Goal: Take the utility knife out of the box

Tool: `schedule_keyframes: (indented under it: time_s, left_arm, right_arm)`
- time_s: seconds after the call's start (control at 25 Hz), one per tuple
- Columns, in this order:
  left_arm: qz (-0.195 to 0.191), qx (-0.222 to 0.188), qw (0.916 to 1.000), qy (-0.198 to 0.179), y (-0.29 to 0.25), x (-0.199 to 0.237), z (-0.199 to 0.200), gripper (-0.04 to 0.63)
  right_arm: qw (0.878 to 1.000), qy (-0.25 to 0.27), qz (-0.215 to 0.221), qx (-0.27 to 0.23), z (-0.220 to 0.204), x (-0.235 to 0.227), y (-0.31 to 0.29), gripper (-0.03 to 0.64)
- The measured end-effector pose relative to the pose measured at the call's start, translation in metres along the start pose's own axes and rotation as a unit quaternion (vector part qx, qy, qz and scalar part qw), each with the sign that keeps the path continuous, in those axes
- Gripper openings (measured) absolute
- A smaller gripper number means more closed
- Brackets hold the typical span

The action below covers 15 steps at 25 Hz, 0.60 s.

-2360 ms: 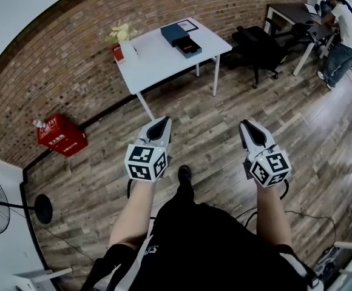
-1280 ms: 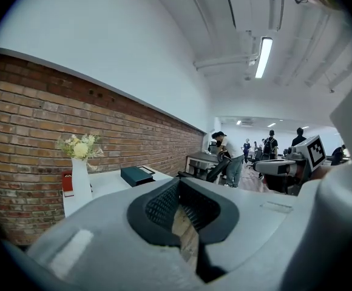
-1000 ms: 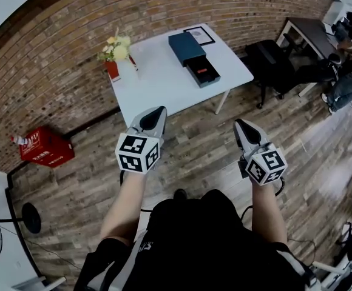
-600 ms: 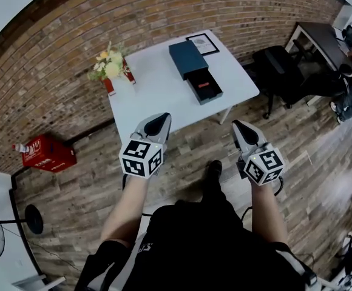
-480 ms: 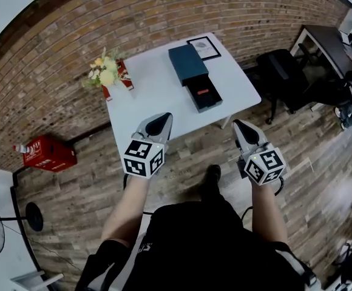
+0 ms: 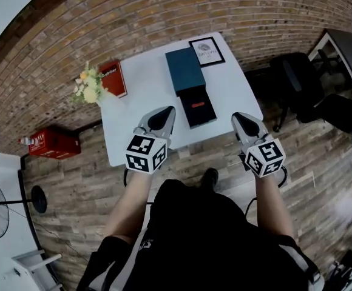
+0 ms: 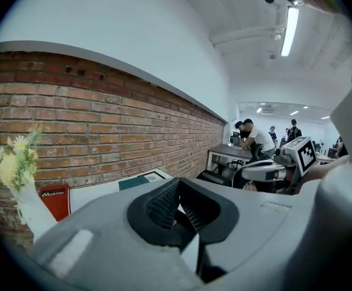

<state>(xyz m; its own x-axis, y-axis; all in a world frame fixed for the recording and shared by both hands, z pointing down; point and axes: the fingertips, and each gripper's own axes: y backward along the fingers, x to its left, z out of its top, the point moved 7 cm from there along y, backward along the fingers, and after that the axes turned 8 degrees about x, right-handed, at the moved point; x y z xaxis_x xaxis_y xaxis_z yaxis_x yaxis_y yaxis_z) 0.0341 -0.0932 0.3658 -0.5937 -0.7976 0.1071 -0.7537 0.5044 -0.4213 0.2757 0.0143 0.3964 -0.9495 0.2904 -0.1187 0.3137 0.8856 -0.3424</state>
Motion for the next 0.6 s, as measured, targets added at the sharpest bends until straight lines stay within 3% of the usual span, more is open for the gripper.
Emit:
schedule_keyframes:
  time_s: [0.36,0.6]
  left_arm:
    - [0.001,0.009,0.9994,0.034,-0.041,0.037,-0.004,0.008]
    - [-0.012,0.002,0.9988,0.047,-0.055,0.072,-0.011,0.008]
  right_arm:
    - [0.995,0.045,0.051,0.076,0.001,-0.015,-0.074,0.052]
    - [0.981,0.091,0.073,0.155,-0.003,-0.010,-0.134,0.063]
